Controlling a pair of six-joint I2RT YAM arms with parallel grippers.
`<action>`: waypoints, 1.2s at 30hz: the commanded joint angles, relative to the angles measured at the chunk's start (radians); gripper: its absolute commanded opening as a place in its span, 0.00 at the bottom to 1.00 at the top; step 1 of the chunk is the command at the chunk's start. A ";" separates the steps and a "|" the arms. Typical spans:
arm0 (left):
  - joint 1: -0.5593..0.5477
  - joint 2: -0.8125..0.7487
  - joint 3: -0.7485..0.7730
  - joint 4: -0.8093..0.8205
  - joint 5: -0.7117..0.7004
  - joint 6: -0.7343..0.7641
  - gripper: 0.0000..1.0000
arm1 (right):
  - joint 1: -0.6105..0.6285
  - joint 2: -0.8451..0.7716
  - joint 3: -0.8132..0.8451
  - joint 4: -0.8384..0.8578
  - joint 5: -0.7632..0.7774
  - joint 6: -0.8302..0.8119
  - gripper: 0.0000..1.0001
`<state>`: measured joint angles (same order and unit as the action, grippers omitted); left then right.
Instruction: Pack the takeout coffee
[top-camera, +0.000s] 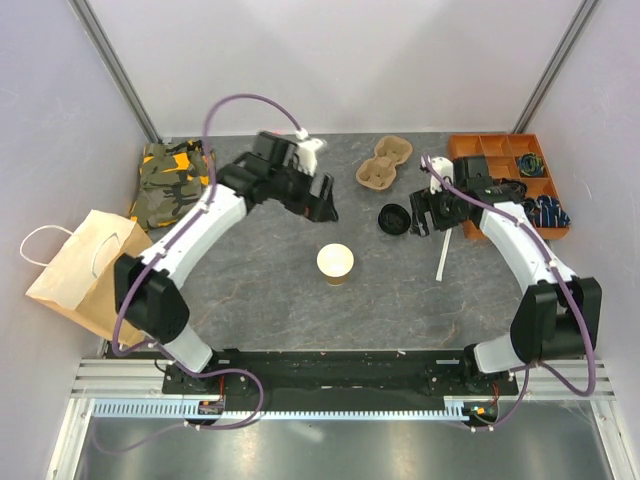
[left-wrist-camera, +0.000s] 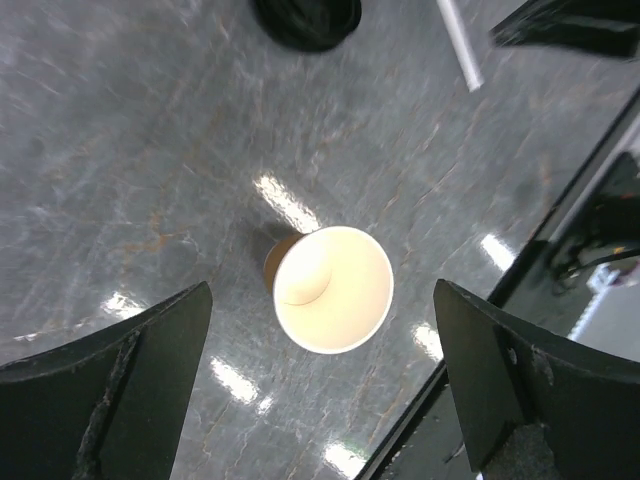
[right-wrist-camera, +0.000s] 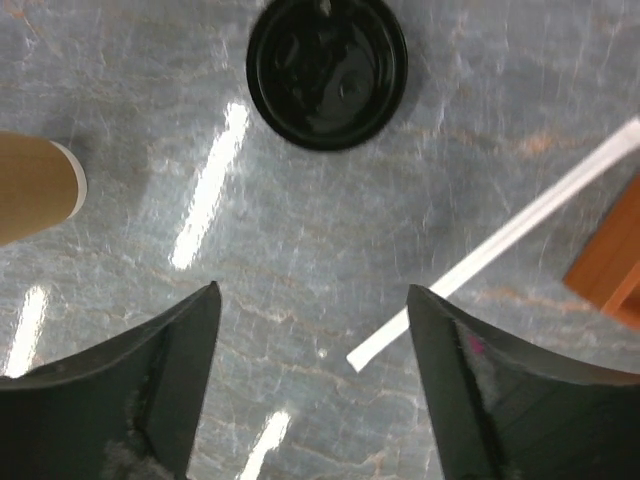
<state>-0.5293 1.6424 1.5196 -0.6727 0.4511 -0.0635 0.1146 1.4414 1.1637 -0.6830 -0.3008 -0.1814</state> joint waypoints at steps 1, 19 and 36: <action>0.110 -0.099 0.025 0.001 0.196 -0.050 1.00 | 0.043 0.089 0.108 0.046 -0.001 -0.027 0.79; 0.153 -0.276 -0.113 0.001 0.084 0.059 1.00 | 0.280 0.390 0.263 0.088 0.250 -0.070 0.70; 0.153 -0.237 -0.090 0.001 0.087 0.051 1.00 | 0.284 0.539 0.379 0.057 0.295 -0.095 0.54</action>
<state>-0.3752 1.3987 1.4055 -0.6796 0.5301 -0.0368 0.3973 1.9606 1.4971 -0.6178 -0.0353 -0.2565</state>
